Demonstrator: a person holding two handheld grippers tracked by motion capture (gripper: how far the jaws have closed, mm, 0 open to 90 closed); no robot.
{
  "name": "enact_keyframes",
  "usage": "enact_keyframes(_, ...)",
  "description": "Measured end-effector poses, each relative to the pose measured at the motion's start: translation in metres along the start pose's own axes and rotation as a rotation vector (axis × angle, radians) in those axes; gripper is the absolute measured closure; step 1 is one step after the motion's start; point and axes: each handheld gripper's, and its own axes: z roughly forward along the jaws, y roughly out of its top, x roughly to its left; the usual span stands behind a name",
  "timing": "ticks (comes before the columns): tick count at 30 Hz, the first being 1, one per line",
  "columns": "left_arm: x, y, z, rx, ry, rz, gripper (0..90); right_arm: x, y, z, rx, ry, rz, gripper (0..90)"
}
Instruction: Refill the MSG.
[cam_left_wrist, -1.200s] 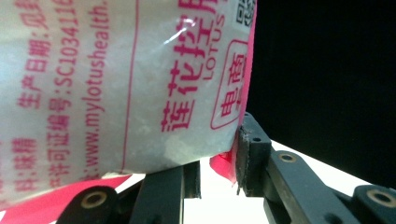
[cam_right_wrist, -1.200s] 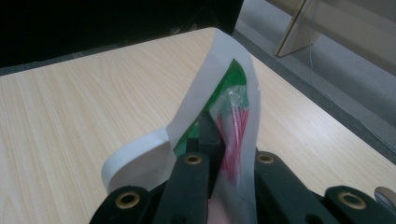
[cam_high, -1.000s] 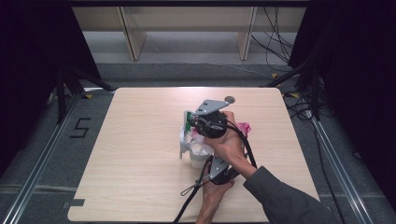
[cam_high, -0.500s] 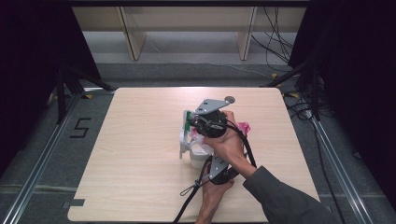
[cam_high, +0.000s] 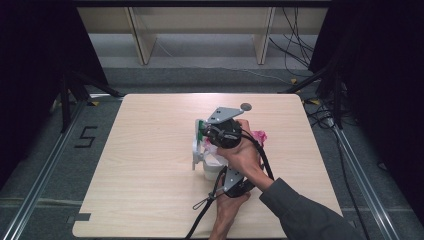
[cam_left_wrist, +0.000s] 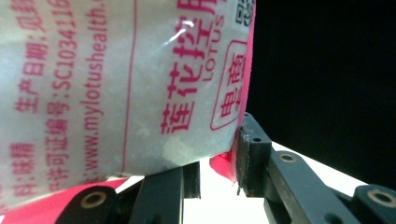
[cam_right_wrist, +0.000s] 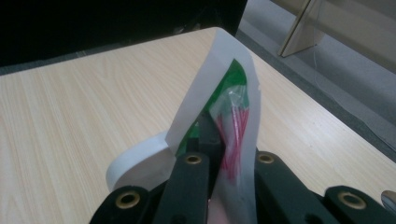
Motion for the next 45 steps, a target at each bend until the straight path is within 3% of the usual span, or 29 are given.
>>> enact_keyframes(2,0.0002,0.0006,-0.0003,-0.002,0.000,0.001,73.4,0.0015,-0.0001,-0.0005,0.007,-0.001,0.020,88.9)
enact_keyframes(4,0.0003,-0.0001,-0.0002,0.001,0.001,0.003,73.4,0.0000,-0.0001,0.0002,-0.004,0.001,0.002,88.9)
enact_keyframes(5,0.0002,-0.0003,0.0000,0.000,0.001,0.001,73.4,0.0010,-0.0005,-0.0003,0.013,0.003,0.012,88.9)
enact_keyframes(9,0.0013,-0.0003,-0.0006,0.009,0.002,0.008,73.5,-0.0007,-0.0002,-0.0006,-0.007,0.002,0.007,88.9)
enact_keyframes(17,0.0016,-0.0009,0.0002,0.002,-0.001,-0.003,73.5,0.0002,-0.0016,0.0015,0.013,0.005,0.018,88.9)
enact_keyframes(18,0.0016,-0.0006,0.0000,0.000,-0.001,-0.003,73.5,-0.0006,-0.0010,0.0016,0.013,0.011,-0.002,88.9)
enact_keyframes(21,0.0025,-0.0004,-0.0002,0.001,-0.002,0.003,73.5,-0.0008,0.0001,-0.0005,0.002,0.006,0.016,88.9)
enact_keyframes(22,-0.0011,-0.0021,0.0014,0.005,-0.050,-0.062,73.5,0.0000,-0.0003,0.0006,0.000,0.005,0.013,88.9)
enact_keyframes(24,-0.0016,-0.0020,0.0018,-0.005,-0.049,-0.066,73.5,0.0019,-0.0013,0.0017,0.010,-0.001,0.015,88.9)
enact_keyframes(45,-0.0016,-0.0018,0.0014,-0.001,-0.047,-0.061,73.6,0.0007,-0.0007,0.0004,-0.001,-0.001,0.015,88.9)
